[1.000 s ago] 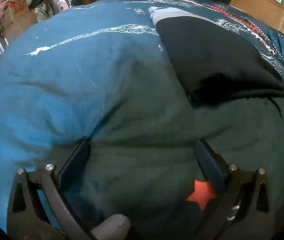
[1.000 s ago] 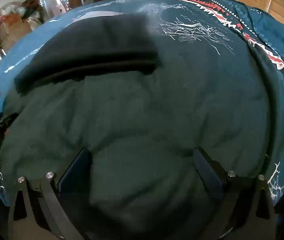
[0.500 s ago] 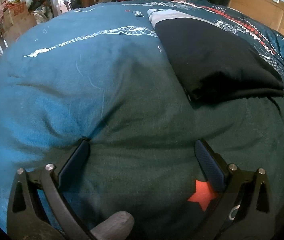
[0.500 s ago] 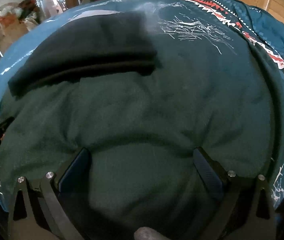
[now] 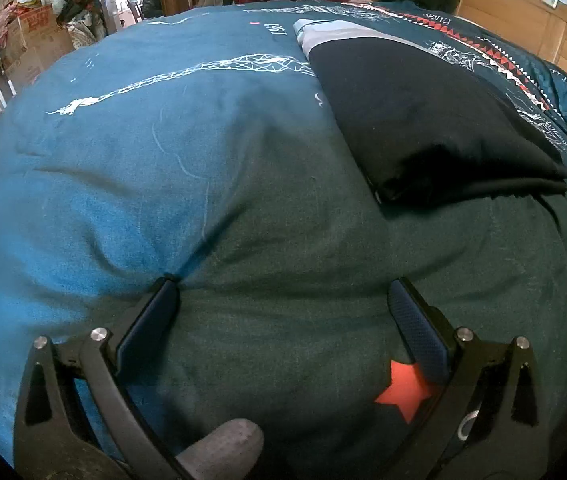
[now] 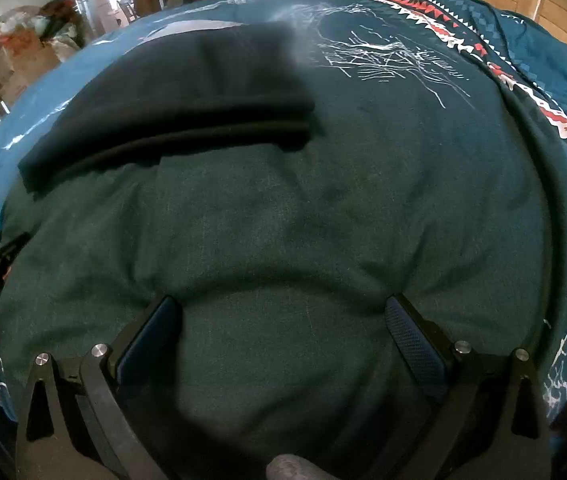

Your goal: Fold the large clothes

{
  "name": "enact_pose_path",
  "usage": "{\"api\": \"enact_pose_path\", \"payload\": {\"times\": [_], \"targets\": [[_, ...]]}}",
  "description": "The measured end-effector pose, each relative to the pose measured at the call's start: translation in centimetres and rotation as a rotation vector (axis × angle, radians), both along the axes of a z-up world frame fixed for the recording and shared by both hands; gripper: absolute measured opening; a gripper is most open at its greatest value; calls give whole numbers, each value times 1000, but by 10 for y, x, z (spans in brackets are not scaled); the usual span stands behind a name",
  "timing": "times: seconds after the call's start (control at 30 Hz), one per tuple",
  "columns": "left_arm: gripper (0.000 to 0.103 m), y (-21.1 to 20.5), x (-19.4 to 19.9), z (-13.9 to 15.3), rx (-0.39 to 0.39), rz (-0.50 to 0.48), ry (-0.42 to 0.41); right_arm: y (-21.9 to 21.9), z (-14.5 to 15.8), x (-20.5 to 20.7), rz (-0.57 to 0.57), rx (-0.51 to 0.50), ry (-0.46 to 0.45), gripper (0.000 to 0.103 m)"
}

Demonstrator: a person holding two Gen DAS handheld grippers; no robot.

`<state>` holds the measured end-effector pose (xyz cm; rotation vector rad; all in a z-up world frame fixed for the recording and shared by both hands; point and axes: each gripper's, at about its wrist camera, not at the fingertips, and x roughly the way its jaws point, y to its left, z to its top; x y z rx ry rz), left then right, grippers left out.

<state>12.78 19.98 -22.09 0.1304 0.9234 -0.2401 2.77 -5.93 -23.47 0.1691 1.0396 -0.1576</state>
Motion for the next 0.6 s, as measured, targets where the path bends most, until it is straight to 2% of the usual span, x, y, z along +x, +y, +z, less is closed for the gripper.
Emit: {"api": "enact_pose_path", "payload": {"times": [0.17,0.27,0.33,0.4,0.5,0.53,0.6], "targets": [[103,-3,3,6,10,-7,17,-2,4,7,1,0,11,103],[103,-3,-8,39,13,2,-82,-1,27,6,7,4,4,100],[103,-8,-27,84,29,-16,-228,0,58,-4,6,-16,-59,100],[103,-11,-43,120,26,-15,-308,5,101,-14,6,-51,-147,100],[103,-10,-63,174,-54,1,-386,15,171,-32,-2,-106,-296,103],[103,-11,-69,189,-91,3,-401,18,189,-36,-2,-105,-334,103],[103,-13,-76,208,-118,-1,-430,23,218,-39,3,-96,-386,103]]}}
